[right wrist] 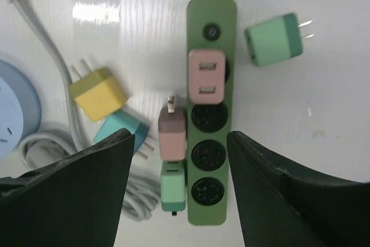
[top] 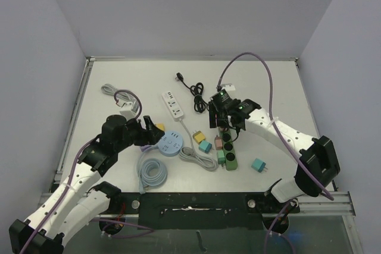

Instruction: Insert the plug

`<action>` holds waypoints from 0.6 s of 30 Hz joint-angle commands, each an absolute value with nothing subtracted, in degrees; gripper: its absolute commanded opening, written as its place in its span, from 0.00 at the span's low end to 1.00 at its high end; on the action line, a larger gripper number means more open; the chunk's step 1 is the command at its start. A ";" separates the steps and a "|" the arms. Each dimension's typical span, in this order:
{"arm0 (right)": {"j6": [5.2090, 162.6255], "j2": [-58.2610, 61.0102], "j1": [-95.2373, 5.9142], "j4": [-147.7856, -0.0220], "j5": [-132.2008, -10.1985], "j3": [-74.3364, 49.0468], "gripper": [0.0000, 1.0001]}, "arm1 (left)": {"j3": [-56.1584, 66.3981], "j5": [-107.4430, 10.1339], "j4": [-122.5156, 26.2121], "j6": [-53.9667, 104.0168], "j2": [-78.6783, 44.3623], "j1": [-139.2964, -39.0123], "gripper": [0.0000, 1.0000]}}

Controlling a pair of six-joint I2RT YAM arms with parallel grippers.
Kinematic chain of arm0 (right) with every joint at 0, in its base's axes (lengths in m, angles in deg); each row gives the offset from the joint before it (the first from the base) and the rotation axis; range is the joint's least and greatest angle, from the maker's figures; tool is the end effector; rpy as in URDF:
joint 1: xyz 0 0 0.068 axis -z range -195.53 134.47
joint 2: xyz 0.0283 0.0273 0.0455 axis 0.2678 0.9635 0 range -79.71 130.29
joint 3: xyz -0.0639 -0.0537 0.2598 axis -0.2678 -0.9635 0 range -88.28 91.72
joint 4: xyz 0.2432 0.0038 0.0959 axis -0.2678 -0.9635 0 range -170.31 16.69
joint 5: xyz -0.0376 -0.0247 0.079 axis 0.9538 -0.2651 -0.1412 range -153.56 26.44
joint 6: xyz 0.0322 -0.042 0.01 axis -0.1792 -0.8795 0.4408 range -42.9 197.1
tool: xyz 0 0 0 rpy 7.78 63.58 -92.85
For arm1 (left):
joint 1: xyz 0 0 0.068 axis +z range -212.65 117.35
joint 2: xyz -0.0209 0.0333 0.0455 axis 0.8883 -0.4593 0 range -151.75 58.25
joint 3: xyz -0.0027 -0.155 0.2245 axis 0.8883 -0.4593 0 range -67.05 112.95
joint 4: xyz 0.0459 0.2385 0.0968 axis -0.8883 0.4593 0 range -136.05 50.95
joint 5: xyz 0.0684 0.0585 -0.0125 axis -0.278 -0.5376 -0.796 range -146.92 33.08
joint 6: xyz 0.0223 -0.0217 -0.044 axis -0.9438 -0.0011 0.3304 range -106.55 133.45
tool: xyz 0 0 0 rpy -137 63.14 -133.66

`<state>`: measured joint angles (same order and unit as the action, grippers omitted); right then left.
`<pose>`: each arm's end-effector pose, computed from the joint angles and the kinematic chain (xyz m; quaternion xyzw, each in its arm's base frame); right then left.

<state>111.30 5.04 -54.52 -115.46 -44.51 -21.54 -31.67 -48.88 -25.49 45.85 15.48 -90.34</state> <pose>0.2412 0.1803 0.2644 0.0028 0.9539 0.0229 0.2992 0.1511 -0.0849 0.2697 0.0009 0.8556 -0.3094 0.4150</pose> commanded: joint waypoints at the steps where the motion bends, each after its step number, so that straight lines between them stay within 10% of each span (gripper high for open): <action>1: 118.94 5.87 -60.62 -118.28 -45.08 -25.48 0.63 | -32.07 -45.94 -31.16 48.01 16.81 -90.34 0.72; 18: 126.97 11.26 -65.63 -118.45 -45.53 -30.36 0.50 | -34.16 -45.29 -32.34 51.01 17.53 -90.43 0.72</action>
